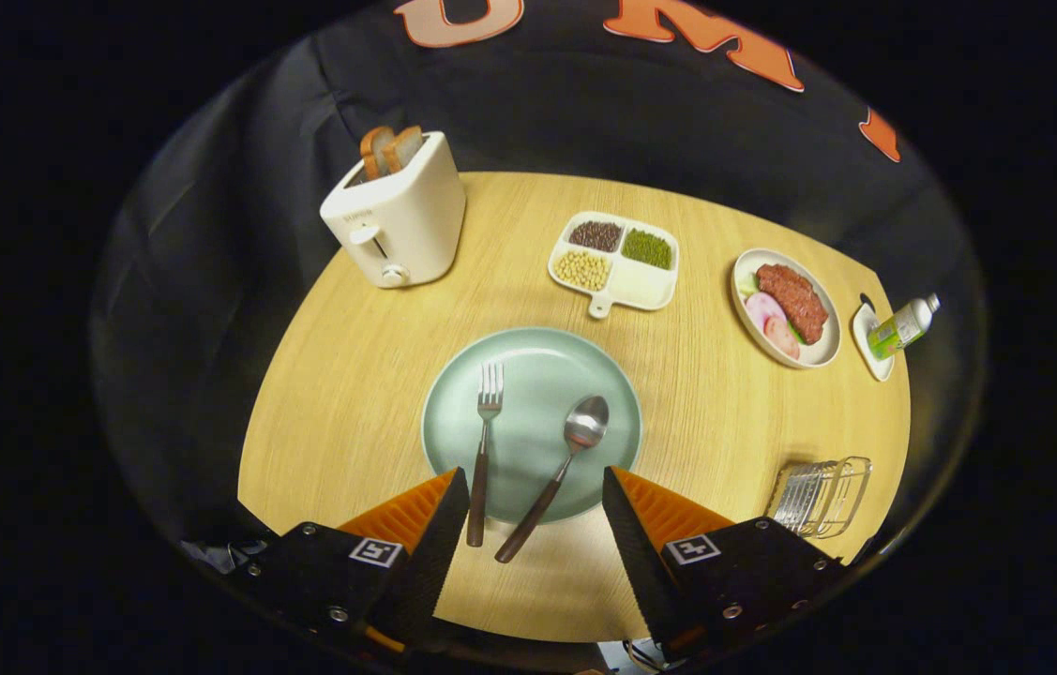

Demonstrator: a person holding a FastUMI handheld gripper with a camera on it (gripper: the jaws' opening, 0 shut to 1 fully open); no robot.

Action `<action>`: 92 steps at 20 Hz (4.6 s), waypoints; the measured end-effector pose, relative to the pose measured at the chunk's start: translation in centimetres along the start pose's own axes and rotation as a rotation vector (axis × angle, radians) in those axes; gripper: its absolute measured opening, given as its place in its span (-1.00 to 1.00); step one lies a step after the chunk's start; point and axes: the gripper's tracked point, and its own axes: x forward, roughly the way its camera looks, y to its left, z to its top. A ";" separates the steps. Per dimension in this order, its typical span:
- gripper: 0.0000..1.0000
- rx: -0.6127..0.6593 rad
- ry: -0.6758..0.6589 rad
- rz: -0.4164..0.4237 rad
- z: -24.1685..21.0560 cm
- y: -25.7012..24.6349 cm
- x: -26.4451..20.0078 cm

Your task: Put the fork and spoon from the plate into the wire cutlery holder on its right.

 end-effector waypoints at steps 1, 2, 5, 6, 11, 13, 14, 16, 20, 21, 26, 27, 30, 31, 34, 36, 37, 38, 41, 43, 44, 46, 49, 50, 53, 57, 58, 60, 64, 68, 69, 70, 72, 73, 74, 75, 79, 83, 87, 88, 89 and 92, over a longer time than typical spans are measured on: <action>0.65 0.010 0.023 -0.001 -0.3 -0.1 0.9; 0.63 0.022 0.053 -0.003 -0.8 -0.2 1.7; 0.48 0.075 0.121 0.004 -1.8 -0.1 3.5; 0.44 0.090 0.135 -0.007 -2.0 -0.2 4.1; 0.02 0.194 0.224 -0.061 -4.2 -0.3 6.5; -0.33 0.233 0.252 -0.076 -5.2 -0.4 7.2; -0.43 0.253 0.257 -0.072 -5.4 -0.1 7.4; -0.60 0.270 0.257 -0.063 -5.5 -0.1 7.7; -0.76 0.232 0.230 -0.059 -4.8 -0.8 8.2; -0.83 0.217 0.231 -0.046 -4.8 -0.8 8.1; -0.87 0.176 0.218 -0.015 -4.6 -1.0 8.2; -0.87 0.161 0.210 -0.021 -4.5 -1.2 8.1; -0.88 0.173 0.156 0.016 -3.7 -0.6 7.1; -0.87 0.189 0.127 0.031 -3.0 -0.5 6.6; -0.87 0.233 0.061 0.070 -1.9 -0.6 4.6; -0.88 0.239 0.020 0.067 -1.6 -1.6 3.0; -0.87 0.246 -0.001 0.063 -1.5 -2.3 2.2; -0.87 0.256 -0.024 0.056 -1.4 -3.1 1.2; -0.88 0.281 -0.088 0.016 -1.5 -6.4 -1.9; -0.88 0.312 -0.115 -0.022 -2.2 -9.5 -4.1; -0.87 0.331 -0.127 -0.045 -2.8 -11.0 -5.0; -0.88 0.371 -0.137 -0.096 -4.1 -14.5 -6.0; -0.88 0.433 -0.126 -0.157 -6.7 -19.0 -6.9; -0.87 0.451 -0.124 -0.172 -7.4 -20.5 -6.5; -0.87 0.475 -0.094 -0.204 -10.0 -23.2 -7.5; -0.88 0.480 -0.041 -0.203 -12.2 -25.1 -6.8; -0.88 0.485 -0.032 -0.197 -12.2 -25.3 -6.6; -0.85 0.511 -0.042 -0.186 -11.9 -25.7 -6.3; -0.73 0.542 -0.151 -0.165 -8.6 -26.7 -7.3; -0.62 0.464 -0.389 -0.194 -2.7 -27.5 -10.3; -0.46 0.442 -0.461 -0.199 -1.0 -27.3 -11.3; -0.40 0.420 -0.535 -0.199 0.6 -26.9 -12.3; -0.14 0.385 -0.670 -0.170 3.6 -25.2 -14.5; 0.07 0.372 -0.729 -0.154 4.9 -24.3 -15.3; 0.13 0.360 -0.777 -0.147 5.8 -23.6 -16.1; 0.30 0.346 -0.818 -0.144 6.8 -22.9 -16.6; 0.65 0.258 -0.978 -0.117 10.5 -18.7 -19.0; 0.75 0.183 -1.114 -0.052 14.1 -13.6 -20.7; 0.77 0.108 -1.034 -0.004 15.2 -8.4 -17.5; 0.78 0.090 -0.999 0.006 15.1 -7.3 -16.5; 0.78 0.075 -0.958 0.012 15.0 -6.4 -15.3; 0.78 0.044 -0.841 0.045 14.6 -3.6 -11.8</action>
